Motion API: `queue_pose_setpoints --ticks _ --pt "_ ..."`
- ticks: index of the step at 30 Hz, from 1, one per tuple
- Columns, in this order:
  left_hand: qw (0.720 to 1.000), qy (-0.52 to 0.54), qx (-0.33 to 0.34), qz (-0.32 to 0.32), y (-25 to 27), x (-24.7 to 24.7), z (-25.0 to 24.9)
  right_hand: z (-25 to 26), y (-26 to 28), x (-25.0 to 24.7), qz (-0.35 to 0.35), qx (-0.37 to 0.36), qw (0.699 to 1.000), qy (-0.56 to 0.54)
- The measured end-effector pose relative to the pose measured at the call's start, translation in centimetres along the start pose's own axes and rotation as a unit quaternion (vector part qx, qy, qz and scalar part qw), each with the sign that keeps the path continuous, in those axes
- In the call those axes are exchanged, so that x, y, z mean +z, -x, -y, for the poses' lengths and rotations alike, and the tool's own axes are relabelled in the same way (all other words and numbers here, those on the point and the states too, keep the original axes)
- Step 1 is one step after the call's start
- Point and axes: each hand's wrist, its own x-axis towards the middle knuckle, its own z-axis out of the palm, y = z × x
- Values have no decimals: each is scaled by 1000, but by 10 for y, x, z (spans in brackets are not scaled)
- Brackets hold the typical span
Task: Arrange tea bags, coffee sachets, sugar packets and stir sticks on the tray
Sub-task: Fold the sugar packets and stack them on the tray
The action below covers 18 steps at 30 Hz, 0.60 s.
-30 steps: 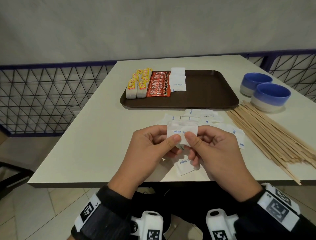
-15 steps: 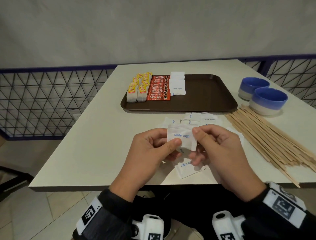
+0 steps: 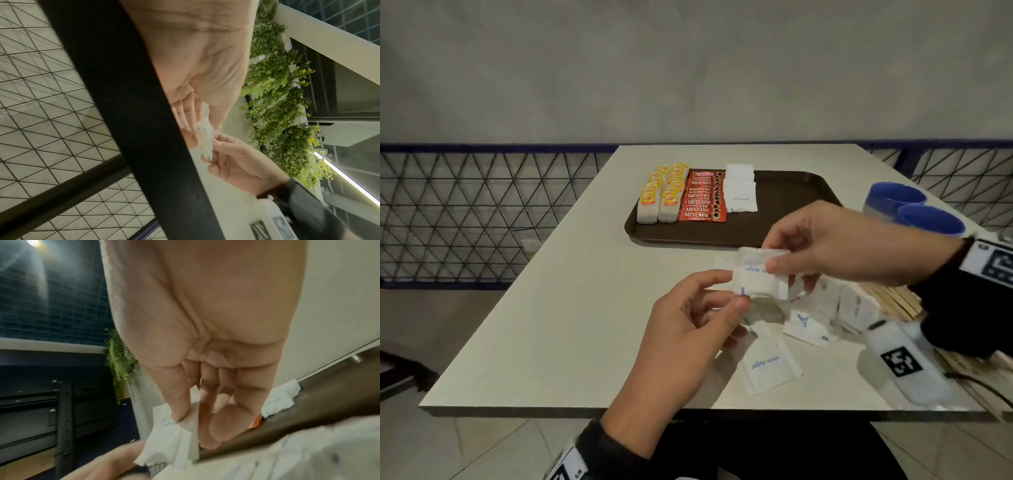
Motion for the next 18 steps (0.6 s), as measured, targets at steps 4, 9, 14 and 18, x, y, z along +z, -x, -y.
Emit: queue_pose_setpoints --ticks 4,9,14,18 --pt "1000 18 2 -18 0 -2 -2 -7 -58 -37 -99 33 995 11" --pt "1000 -22 12 10 0 -4 6 -25 -129 -62 -114 66 988 78" --pt "1000 -14 8 14 -4 -3 8 -31 -176 -70 -86 98 986 105" --pt "999 -28 13 32 -8 -6 9 -38 -193 -67 -70 116 983 122"
